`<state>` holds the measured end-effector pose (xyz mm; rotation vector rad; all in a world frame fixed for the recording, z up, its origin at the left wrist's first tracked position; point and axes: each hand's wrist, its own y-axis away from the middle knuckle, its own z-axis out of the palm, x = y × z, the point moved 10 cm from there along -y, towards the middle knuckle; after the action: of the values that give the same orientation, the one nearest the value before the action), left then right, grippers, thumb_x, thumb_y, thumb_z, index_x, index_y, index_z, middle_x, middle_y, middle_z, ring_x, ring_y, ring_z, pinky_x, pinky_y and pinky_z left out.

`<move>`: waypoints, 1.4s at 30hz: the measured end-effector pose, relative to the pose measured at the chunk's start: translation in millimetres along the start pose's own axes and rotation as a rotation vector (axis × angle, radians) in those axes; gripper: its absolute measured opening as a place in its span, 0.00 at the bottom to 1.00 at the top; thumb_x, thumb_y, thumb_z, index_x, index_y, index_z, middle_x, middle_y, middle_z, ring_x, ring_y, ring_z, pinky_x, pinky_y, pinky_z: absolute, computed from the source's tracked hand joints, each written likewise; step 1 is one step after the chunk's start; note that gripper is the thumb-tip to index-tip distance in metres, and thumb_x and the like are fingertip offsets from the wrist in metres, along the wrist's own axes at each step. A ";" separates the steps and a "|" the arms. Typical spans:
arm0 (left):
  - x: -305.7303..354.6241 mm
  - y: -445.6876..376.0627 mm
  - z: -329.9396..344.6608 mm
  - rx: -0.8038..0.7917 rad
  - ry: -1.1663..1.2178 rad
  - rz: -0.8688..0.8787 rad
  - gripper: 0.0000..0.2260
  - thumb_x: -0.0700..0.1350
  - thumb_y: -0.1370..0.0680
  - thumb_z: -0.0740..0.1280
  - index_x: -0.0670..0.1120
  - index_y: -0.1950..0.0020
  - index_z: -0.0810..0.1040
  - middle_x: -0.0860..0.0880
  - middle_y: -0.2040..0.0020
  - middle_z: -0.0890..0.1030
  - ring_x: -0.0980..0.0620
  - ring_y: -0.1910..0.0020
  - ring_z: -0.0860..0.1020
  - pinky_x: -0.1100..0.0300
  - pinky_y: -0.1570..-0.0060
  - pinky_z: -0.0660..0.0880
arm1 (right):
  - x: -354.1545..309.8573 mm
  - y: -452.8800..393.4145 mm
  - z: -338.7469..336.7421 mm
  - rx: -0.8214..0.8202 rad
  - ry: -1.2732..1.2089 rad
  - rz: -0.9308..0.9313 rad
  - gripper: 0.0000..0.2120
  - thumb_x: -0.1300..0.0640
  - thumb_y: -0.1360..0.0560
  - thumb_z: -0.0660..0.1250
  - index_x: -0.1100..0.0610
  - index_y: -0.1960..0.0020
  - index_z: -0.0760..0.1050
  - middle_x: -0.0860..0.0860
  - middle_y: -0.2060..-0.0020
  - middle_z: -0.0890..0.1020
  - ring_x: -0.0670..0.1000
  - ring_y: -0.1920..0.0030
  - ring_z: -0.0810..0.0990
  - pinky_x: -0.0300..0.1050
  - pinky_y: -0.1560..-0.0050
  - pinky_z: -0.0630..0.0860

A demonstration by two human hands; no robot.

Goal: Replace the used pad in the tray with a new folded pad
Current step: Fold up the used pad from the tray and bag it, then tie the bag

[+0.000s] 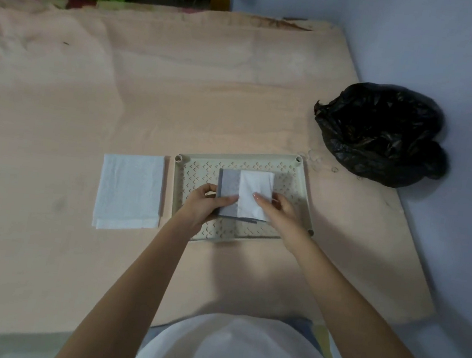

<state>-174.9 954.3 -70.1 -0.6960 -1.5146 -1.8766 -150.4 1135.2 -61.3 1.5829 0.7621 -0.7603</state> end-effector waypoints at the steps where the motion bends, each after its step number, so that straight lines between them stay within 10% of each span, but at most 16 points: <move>1: 2.8 -0.1 4.1 -0.022 0.007 0.011 0.14 0.37 0.33 0.76 0.43 0.54 0.73 0.44 0.51 0.80 0.46 0.53 0.81 0.53 0.51 0.80 | 0.3 0.6 3.1 -0.039 -0.086 0.030 0.21 0.44 0.32 0.73 0.51 0.43 0.74 0.48 0.47 0.81 0.48 0.48 0.80 0.45 0.50 0.79; 12: 28.0 -4.8 90.0 -0.329 -0.185 -0.021 0.20 0.38 0.30 0.74 0.41 0.40 0.74 0.42 0.46 0.82 0.47 0.50 0.82 0.57 0.53 0.81 | -8.9 27.8 -65.8 0.237 -0.427 -0.020 0.16 0.57 0.26 0.70 0.63 0.41 0.76 0.56 0.52 0.82 0.51 0.56 0.83 0.41 0.63 0.81; 18: 50.1 -12.0 141.2 -0.301 -0.456 0.081 0.15 0.42 0.28 0.73 0.47 0.43 0.74 0.44 0.47 0.81 0.47 0.51 0.80 0.54 0.51 0.79 | -8.2 38.7 -99.1 0.252 -0.566 -0.033 0.17 0.58 0.24 0.67 0.62 0.38 0.72 0.60 0.45 0.81 0.58 0.46 0.81 0.51 0.46 0.79; 29: 67.2 -18.4 227.2 -0.349 -0.601 0.192 0.18 0.44 0.28 0.74 0.42 0.41 0.75 0.43 0.49 0.80 0.48 0.58 0.80 0.56 0.55 0.79 | -11.3 40.2 -190.9 0.446 -0.495 -0.049 0.14 0.64 0.27 0.70 0.65 0.43 0.74 0.54 0.56 0.80 0.50 0.58 0.81 0.41 0.61 0.80; 42: 122.7 -63.4 307.0 -0.069 -0.791 0.451 0.16 0.47 0.20 0.62 0.40 0.36 0.72 0.43 0.49 0.78 0.45 0.55 0.79 0.53 0.61 0.79 | -93.4 -28.9 -271.7 0.557 -0.095 -0.123 0.16 0.59 0.25 0.67 0.65 0.41 0.71 0.61 0.45 0.78 0.60 0.46 0.79 0.57 0.47 0.79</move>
<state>-298.4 1247.3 40.5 -1.7922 -1.5398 -1.3618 -210.4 1401.6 32.6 1.9867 0.6094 -1.2030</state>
